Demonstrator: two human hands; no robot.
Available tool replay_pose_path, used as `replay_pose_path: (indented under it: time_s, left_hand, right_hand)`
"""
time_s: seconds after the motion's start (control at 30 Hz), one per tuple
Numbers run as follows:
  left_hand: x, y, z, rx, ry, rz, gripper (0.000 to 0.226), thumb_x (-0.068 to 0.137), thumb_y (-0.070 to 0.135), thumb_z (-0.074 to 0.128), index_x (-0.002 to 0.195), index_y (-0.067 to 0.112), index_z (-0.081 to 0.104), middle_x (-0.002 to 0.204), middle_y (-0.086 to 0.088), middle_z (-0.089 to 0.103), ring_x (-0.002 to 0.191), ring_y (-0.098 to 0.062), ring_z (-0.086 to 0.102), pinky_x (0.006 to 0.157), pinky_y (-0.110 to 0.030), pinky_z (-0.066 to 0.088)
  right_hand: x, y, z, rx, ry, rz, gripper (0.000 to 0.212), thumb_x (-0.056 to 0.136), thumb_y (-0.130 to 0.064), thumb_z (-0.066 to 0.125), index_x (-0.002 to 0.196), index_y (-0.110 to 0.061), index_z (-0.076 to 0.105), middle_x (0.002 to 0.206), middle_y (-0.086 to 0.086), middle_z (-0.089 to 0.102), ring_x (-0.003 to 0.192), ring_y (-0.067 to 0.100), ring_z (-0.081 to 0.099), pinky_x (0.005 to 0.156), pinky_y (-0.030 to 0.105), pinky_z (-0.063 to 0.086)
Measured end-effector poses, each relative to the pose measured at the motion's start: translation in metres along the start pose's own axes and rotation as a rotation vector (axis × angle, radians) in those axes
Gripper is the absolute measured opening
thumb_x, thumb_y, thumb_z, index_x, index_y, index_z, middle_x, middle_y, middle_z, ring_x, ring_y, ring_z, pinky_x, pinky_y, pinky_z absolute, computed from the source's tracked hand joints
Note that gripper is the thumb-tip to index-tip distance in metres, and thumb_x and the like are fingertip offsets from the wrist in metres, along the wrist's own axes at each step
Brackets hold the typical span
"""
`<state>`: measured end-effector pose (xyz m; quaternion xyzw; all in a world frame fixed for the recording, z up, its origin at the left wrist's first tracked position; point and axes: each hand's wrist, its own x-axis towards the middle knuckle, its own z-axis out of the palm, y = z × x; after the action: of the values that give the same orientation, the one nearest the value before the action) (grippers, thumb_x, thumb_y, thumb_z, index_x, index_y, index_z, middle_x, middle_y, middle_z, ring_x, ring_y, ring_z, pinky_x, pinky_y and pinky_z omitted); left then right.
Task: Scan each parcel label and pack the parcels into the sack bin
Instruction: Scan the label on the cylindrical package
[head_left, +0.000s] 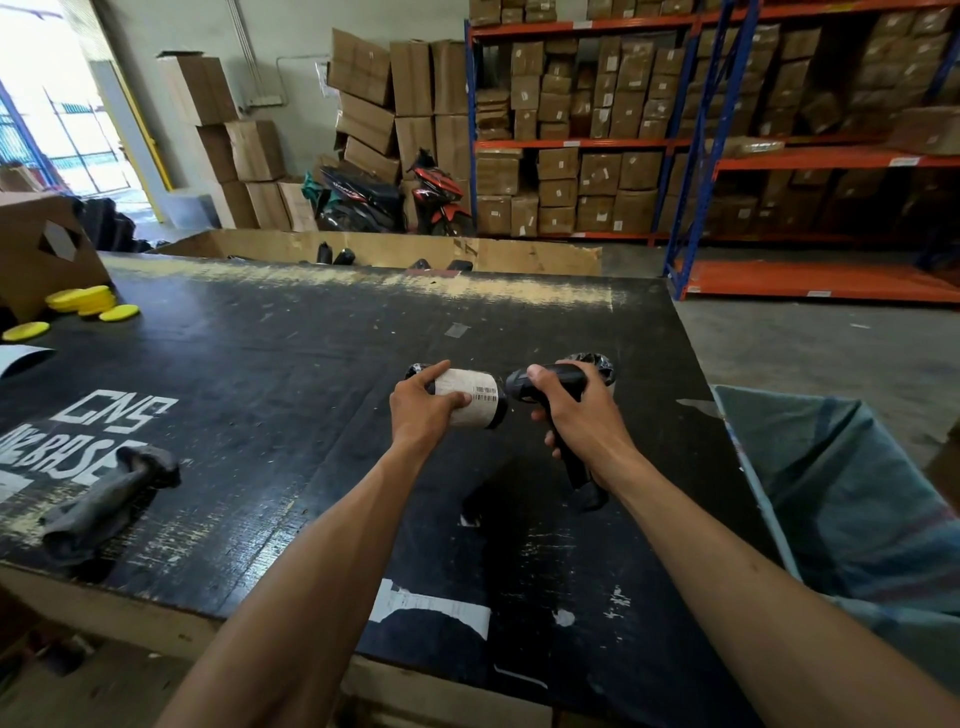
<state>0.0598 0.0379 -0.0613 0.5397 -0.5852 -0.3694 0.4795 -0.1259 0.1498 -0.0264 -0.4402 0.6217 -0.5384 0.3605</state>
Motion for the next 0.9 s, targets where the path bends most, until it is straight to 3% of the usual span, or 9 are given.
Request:
replay_pose_path:
  time_s: [0.17,0.27,0.4,0.47,0.57,0.67,0.73,0.8,0.9]
  left_hand:
    - [-0.004,-0.003,0.002,-0.019,-0.009,-0.006,0.063,0.071,0.011,0.089,0.130,0.019,0.069,0.122,-0.004,0.069,0.109,-0.018,0.065,0.098,-0.038,0.056]
    - [-0.006,-0.006,0.003,-0.027,-0.020,-0.005,0.062,0.072,0.012,0.089,0.130,0.019,0.069,0.123,-0.004,0.068,0.108,-0.016,0.065,0.096,-0.035,0.057]
    - [-0.009,-0.012,0.006,-0.045,-0.047,-0.004,0.062,0.071,0.012,0.090,0.129,0.021,0.069,0.122,-0.002,0.069,0.107,-0.015,0.066,0.094,-0.031,0.057]
    - [-0.011,-0.014,0.009,-0.054,-0.064,-0.005,0.062,0.071,0.012,0.090,0.129,0.021,0.070,0.120,-0.001,0.069,0.106,-0.013,0.066,0.094,-0.032,0.057]
    - [-0.014,-0.016,0.017,-0.061,-0.092,-0.009,0.062,0.071,0.012,0.090,0.129,0.022,0.070,0.117,0.002,0.068,0.104,-0.010,0.065,0.093,-0.030,0.057]
    - [-0.017,-0.017,0.025,-0.090,-0.114,-0.030,0.063,0.070,0.012,0.090,0.129,0.022,0.070,0.115,0.003,0.068,0.102,-0.008,0.065,0.092,-0.030,0.057]
    - [-0.018,-0.017,0.031,-0.119,-0.127,-0.046,0.063,0.070,0.011,0.091,0.128,0.023,0.070,0.116,0.002,0.069,0.101,-0.008,0.066,0.092,-0.031,0.058]
    - [-0.019,-0.016,0.038,-0.151,-0.140,-0.048,0.063,0.069,0.012,0.091,0.127,0.023,0.071,0.117,0.000,0.071,0.103,-0.011,0.068,0.093,-0.031,0.058]
    - [-0.018,-0.010,0.048,-0.197,-0.149,-0.041,0.062,0.066,0.014,0.093,0.124,0.024,0.073,0.110,0.006,0.073,0.099,-0.009,0.071,0.089,-0.029,0.059]
  right_hand:
    - [-0.002,0.013,-0.002,-0.080,0.011,0.010,0.056,0.088,-0.063,0.070,0.134,-0.036,0.050,0.094,0.005,0.077,0.051,0.008,0.067,0.047,0.022,0.054]
    - [-0.009,0.041,-0.006,-0.210,0.017,0.081,0.064,0.084,-0.069,0.069,0.137,-0.040,0.047,0.107,0.004,0.071,0.071,0.017,0.074,0.049,0.023,0.055]
    - [-0.022,0.087,-0.013,-0.368,-0.001,0.201,0.075,0.080,-0.075,0.067,0.142,-0.039,0.045,0.121,0.004,0.067,0.099,0.029,0.073,0.085,0.049,0.065]
    - [-0.027,0.103,-0.016,-0.415,-0.005,0.260,0.079,0.080,-0.076,0.066,0.145,-0.039,0.043,0.126,0.003,0.066,0.101,0.029,0.073,0.089,0.051,0.064]
    - [-0.030,0.118,-0.018,-0.479,-0.002,0.333,0.082,0.080,-0.077,0.065,0.148,-0.036,0.041,0.126,0.004,0.065,0.096,0.029,0.076,0.084,0.048,0.066]
    - [-0.032,0.126,-0.018,-0.519,0.008,0.362,0.080,0.084,-0.072,0.065,0.148,-0.031,0.042,0.117,0.004,0.067,0.063,0.019,0.078,0.059,0.036,0.067]
    - [-0.032,0.126,-0.018,-0.503,0.012,0.386,0.080,0.085,-0.072,0.065,0.149,-0.029,0.044,0.115,0.005,0.068,0.057,0.017,0.077,0.059,0.037,0.067]
    - [-0.033,0.122,-0.019,-0.571,-0.007,0.405,0.084,0.084,-0.077,0.061,0.150,-0.029,0.042,0.120,0.005,0.069,0.080,0.024,0.081,0.078,0.043,0.067]
    - [-0.029,0.113,-0.027,-0.803,0.031,0.386,0.096,0.081,-0.087,0.052,0.155,-0.028,0.034,0.144,0.009,0.060,0.129,0.035,0.061,0.104,0.047,0.046]
